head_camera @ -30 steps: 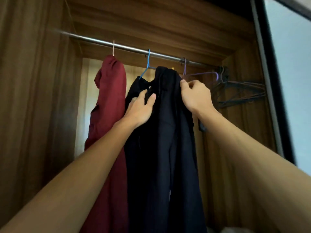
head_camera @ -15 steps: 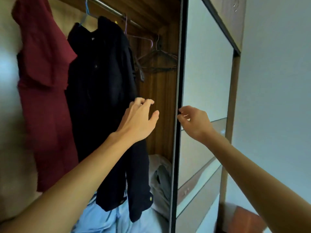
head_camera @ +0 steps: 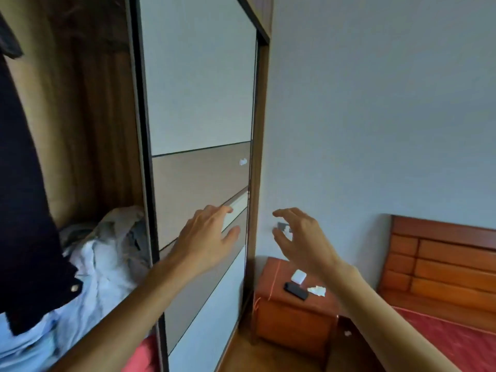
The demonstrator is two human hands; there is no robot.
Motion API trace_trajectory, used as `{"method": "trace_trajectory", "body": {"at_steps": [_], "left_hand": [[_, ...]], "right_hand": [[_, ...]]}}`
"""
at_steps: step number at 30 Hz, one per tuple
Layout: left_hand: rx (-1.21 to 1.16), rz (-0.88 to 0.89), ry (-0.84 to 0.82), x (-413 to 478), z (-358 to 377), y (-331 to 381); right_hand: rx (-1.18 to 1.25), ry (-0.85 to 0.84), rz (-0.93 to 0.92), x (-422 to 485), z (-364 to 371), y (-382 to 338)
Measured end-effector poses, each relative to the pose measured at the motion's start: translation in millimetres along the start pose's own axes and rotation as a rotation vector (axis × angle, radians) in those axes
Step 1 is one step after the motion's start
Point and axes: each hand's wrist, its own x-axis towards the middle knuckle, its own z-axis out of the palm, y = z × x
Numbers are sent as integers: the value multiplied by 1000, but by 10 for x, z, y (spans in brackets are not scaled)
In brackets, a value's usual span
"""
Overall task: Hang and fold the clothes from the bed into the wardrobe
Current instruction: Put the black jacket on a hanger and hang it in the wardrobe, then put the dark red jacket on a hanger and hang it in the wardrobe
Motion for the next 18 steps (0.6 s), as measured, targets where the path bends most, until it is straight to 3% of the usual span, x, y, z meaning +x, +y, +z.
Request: {"method": "trace_trajectory", "body": {"at_steps": [10,18], "left_hand": [[-287,194,-207,-219,1330,2178],[-387,377,-437,-637,2318,3706]], "right_hand": [[-151,54,307,-1644,-1209,1658],[-208,125,601,-3037,-2012,2701]]}}
